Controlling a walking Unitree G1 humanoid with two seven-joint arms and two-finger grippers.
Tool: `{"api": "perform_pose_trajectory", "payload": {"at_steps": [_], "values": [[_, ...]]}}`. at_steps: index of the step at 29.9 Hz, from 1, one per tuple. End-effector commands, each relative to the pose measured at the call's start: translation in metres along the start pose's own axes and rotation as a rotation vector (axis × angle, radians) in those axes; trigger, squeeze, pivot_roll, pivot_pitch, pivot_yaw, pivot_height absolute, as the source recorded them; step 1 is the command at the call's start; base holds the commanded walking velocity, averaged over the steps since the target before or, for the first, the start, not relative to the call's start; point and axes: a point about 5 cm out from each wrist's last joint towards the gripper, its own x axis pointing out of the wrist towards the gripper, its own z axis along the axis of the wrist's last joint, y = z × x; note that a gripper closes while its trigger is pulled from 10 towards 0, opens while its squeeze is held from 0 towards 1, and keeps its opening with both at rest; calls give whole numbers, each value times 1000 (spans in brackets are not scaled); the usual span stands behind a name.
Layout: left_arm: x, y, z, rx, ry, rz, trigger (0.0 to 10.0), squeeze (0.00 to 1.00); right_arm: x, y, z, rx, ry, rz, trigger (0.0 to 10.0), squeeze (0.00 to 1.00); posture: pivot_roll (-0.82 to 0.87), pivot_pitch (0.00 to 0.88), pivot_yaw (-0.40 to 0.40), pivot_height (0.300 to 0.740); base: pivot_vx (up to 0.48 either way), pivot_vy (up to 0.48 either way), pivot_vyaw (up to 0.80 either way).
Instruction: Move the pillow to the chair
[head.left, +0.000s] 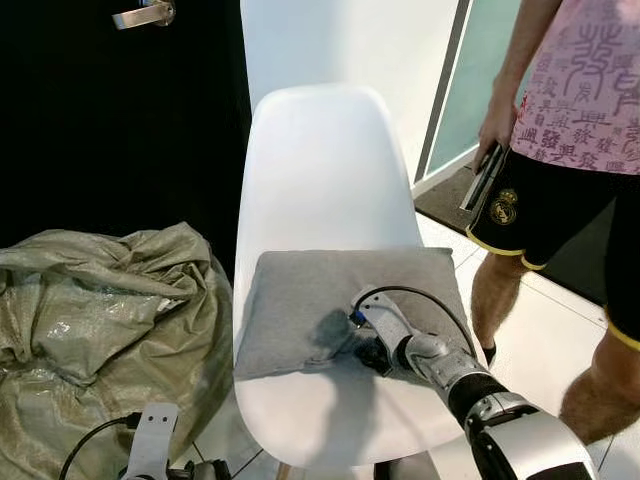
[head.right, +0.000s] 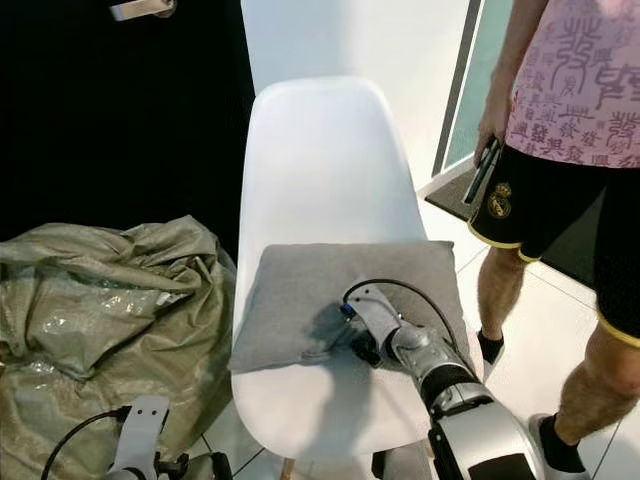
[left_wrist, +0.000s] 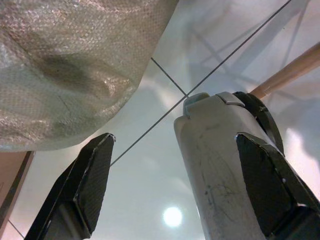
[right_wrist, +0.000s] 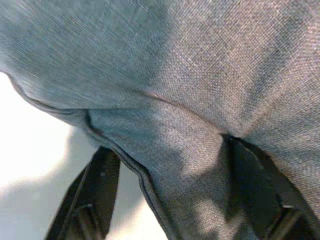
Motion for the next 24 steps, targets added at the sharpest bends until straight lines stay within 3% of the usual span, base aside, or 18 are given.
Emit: {"api": "perform_pose_trajectory", "payload": {"at_steps": [1, 2, 4, 7, 14, 15, 16, 17, 19, 20, 24], "values": [[-1, 3, -6, 10, 25, 3, 10000, 0, -1, -2, 9, 16, -40, 22, 10000, 1000, -68, 102, -25, 551, 0, 0, 0], [-1, 2, -6, 9, 25, 3, 10000, 0, -3, -2, 8, 11, -42, 88, 10000, 1000, -74, 101, -25, 551, 0, 0, 0], [-1, 2, -6, 9, 25, 3, 10000, 0, -3, -2, 8, 11, -42, 88, 10000, 1000, -74, 101, -25, 551, 0, 0, 0], [0, 1, -4, 2, 26, 2, 10000, 0, -14, -5, 6, -11, -57, 294, 10000, 1000, -80, 97, -28, 551, 0, 0, 0], [0, 0, -2, 1, 26, 2, 10000, 0, -21, -6, 13, 46, -161, 396, 10000, 1000, -84, 89, -34, 551, 0, 0, 0], [0, 0, -2, 0, 26, 3, 10000, 0, -22, -8, 21, 106, -227, 400, 10000, 216, -84, 89, -34, 551, 0, 0, 0], [0, 0, -2, -3, 28, 5, 10000, 0, -26, -15, 38, 250, -380, 384, 10000, 0, -89, 85, -34, 551, 0, 0, 0], [0, 0, -2, -3, 28, 5, 10000, 0, -26, -15, 38, 250, -380, 384, 10000, 0, -89, 85, -34, 551, 0, 0, 0], [1, 0, -1, -4, 29, 5, 10000, 0, -29, -21, 49, 382, -487, 378, 10000, 0, -91, 83, -35, 561, 0, 0, 0], [1, 0, -1, -4, 29, 5, 10000, 0, -29, -21, 49, 382, -487, 378, 10000, 0, -91, 83, -35, 561, 0, 0, 0], [1, 0, 1, -13, 24, 11, 10000, 0, -26, -19, 39, 538, -528, 354, 10000, 0, -84, 76, -41, 581, 0, 0, 0]]}}
